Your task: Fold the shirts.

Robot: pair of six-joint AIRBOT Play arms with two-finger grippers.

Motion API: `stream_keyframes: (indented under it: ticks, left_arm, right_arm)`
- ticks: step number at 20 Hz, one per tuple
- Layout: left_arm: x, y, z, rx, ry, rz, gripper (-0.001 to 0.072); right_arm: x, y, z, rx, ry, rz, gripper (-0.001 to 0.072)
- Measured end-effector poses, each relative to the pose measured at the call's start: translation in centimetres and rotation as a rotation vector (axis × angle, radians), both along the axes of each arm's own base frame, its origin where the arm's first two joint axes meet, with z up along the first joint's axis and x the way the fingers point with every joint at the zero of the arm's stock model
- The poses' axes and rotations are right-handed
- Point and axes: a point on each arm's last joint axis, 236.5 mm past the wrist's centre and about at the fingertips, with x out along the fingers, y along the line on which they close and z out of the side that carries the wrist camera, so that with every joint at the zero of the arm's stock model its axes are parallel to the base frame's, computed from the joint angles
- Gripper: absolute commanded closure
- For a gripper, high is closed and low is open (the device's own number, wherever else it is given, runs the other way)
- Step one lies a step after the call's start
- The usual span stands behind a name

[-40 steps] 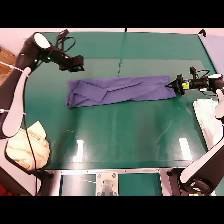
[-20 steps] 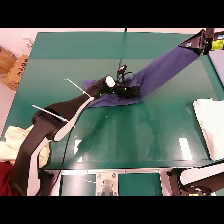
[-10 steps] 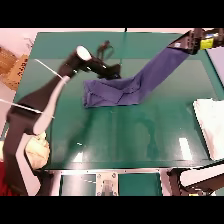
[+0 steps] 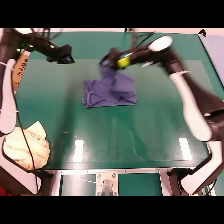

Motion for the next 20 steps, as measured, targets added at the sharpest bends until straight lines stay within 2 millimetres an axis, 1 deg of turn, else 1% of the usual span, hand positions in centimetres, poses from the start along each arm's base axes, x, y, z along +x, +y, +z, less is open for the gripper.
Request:
stream_keyframes:
  ticks: [1, 2, 3, 4, 5, 6, 7, 8, 10, 12, 13, 14, 15, 16, 17, 18, 19, 20]
  left_arm:
    - [-0.2, 0.7, -0.2, 0.011, 0.009, -0.004, 0.0683]
    - [-0.2, 1.3, -0.3, 0.02, 0.01, -0.005, 0.0683]
    - [-0.3, 1.8, -0.1, 0.025, 0.005, -0.009, 0.0683]
    - [-0.4, 2.1, -0.2, 0.03, 0.004, -0.011, 0.0683]
    - [-0.4, 2.5, -0.3, 0.038, 0.005, -0.012, 0.0683]
    - [-0.4, 2.6, -0.3, 0.04, 0.004, -0.016, 0.0683]
    - [-0.5, 2.7, -0.3, 0.042, 0.004, -0.018, 0.0683]
    - [-0.5, 2.8, -0.3, 0.043, 0.004, -0.019, 0.0683]
    - [-0.5, 3.0, -0.3, 0.045, 0.004, -0.02, 0.0683]
    - [-0.5, 3.0, -0.3, 0.047, 0.005, -0.022, 0.0683]
    - [-0.5, 3.1, -0.4, 0.051, 0.006, -0.021, 0.0683]
    - [-0.5, 3.3, -0.5, 0.059, 0.006, -0.019, 0.0683]
    - [-0.5, 3.6, -0.6, 0.072, 0.007, -0.015, 0.0683]
    - [-0.5, 3.9, -0.8, 0.087, 0.009, -0.009, 0.0683]
    - [-0.4, 4.4, -1.1, 0.109, 0.015, 0.003, 0.0683]
    - [-0.4, 5.1, -1.4, 0.133, 0.023, 0.024, 0.0683]
    - [-0.3, 5.7, -1.7, 0.156, 0.032, 0.044, 0.0683]
    - [-0.3, 6.4, -1.9, 0.179, 0.04, 0.065, 0.0683]
  right_arm:
    - [-0.6, 3.0, -2.3, -0.005, 0.014, 0.006, 0.0208]
    - [-1.5, 5.5, -4.5, -0.016, 0.029, 0.017, 0.0206]
    - [-2.2, 7.1, -6.2, -0.028, 0.042, 0.027, 0.0205]
    - [-2.3, 7.9, -7.2, -0.035, 0.043, 0.02, 0.0205]
    - [-1.9, 7.9, -8.0, -0.04, 0.047, 0.007, 0.0206]
    - [-1.5, 7.4, -8.4, -0.046, 0.058, -0.003, 0.0206]
    - [-0.7, 6.1, -8.5, -0.048, 0.072, -0.016, 0.0206]
    - [0.5, 4.3, -8.3, -0.047, 0.081, -0.039, 0.0206]
    - [2.5, -0.4, -7.9, -0.055, 0.117, -0.068, 0.0206]
    - [4.2, -6.2, -8.0, -0.073, 0.166, -0.107, 0.0205]
    - [5.1, -9.6, -8.4, -0.091, 0.192, -0.14, 0.0203]
    - [5.5, -12.7, -9.1, -0.119, 0.222, -0.167, 0.02]
    - [5.7, -15.7, -9.9, -0.146, 0.254, -0.193, 0.0178]
    - [5.7, -18.1, -10.8, -0.168, 0.284, -0.218, 0.0152]
    - [5.6, -20.4, -11.9, -0.185, 0.323, -0.245, 0.0152]
    - [5.3, -22.2, -13.1, -0.203, 0.357, -0.27, 0.0152]
    - [4.8, -23.2, -14.1, -0.212, 0.389, -0.279, 0.0151]
    - [4.2, -23.6, -15.1, -0.218, 0.419, -0.282, 0.0151]
